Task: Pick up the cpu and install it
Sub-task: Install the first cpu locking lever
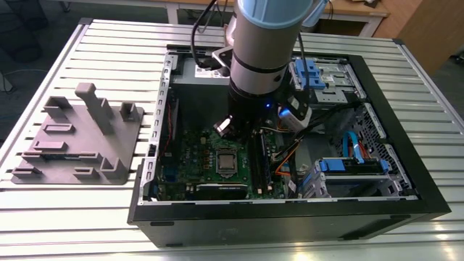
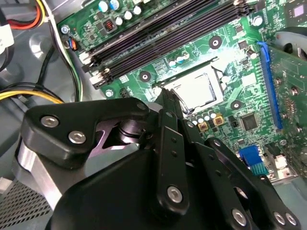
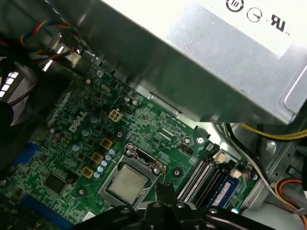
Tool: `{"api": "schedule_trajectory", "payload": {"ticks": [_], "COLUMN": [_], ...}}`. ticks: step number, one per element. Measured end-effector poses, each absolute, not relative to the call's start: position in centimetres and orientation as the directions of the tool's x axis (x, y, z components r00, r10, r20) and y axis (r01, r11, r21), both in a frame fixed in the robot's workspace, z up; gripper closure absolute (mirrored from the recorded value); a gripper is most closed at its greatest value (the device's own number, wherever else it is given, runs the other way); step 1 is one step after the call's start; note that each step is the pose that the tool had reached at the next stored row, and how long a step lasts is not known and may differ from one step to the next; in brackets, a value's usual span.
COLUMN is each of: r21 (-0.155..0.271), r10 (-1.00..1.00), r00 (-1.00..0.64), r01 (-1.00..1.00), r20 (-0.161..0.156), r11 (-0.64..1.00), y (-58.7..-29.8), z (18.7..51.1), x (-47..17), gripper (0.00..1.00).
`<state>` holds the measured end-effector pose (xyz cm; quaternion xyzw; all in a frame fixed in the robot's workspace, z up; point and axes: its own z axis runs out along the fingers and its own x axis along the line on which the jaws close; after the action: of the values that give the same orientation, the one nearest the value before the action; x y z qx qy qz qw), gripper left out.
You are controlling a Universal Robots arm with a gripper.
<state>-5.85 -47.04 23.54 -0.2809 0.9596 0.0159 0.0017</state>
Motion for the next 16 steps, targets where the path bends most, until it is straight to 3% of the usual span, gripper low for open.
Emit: {"api": "schedule_trajectory", "payload": {"ticks": [16], "r21": [0.019], "r10": [-0.474], "r00": [-0.88], "r01": [-0.474], "r20": [-0.008], "r11": [0.88], "y": [-47.5], "z": [22.4], "x": [-5.9], "gripper": [0.89]}}
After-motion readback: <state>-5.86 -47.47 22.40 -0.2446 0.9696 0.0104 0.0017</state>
